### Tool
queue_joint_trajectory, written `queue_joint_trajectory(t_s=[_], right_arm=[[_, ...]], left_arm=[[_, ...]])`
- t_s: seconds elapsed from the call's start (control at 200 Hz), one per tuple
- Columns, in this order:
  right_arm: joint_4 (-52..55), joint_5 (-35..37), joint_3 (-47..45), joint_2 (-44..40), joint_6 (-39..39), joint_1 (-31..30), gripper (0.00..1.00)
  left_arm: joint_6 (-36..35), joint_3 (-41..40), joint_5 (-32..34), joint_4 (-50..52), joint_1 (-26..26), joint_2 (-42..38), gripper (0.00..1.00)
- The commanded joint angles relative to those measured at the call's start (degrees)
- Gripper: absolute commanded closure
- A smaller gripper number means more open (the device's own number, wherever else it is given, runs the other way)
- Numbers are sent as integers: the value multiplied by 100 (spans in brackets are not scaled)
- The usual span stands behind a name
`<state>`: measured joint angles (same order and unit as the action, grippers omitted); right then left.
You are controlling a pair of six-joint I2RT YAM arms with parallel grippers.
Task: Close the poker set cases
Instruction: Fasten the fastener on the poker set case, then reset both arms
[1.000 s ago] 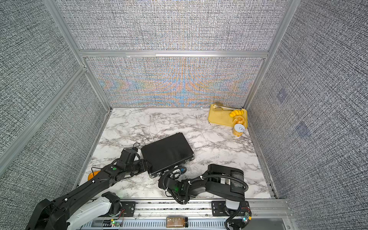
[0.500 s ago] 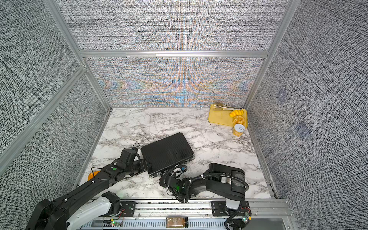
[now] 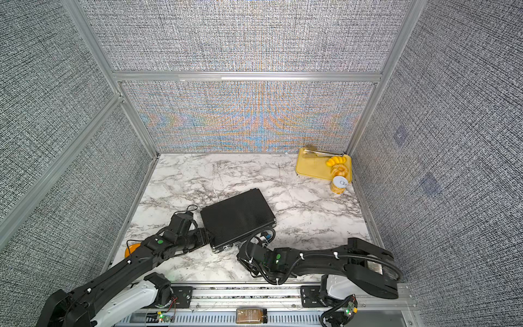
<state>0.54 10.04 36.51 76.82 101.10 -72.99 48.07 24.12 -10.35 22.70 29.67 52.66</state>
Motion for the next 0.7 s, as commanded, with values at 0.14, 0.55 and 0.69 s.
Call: queue_joint_trajectory(t_s=[0.14,0.55,0.69], right_arm=[[2174,-50,635,-760,-1619,626,71],[3145,-166,1284,-1610,-4474,2663,49],[3224,-82,1497,-1651,-5432,3311,34]], left_arm=[[-124,23,407,143,-1,-568,31],[-1350,869,1475,-162,-35,-220,22],[-1819,1106,1753,-611,-244,110,20]])
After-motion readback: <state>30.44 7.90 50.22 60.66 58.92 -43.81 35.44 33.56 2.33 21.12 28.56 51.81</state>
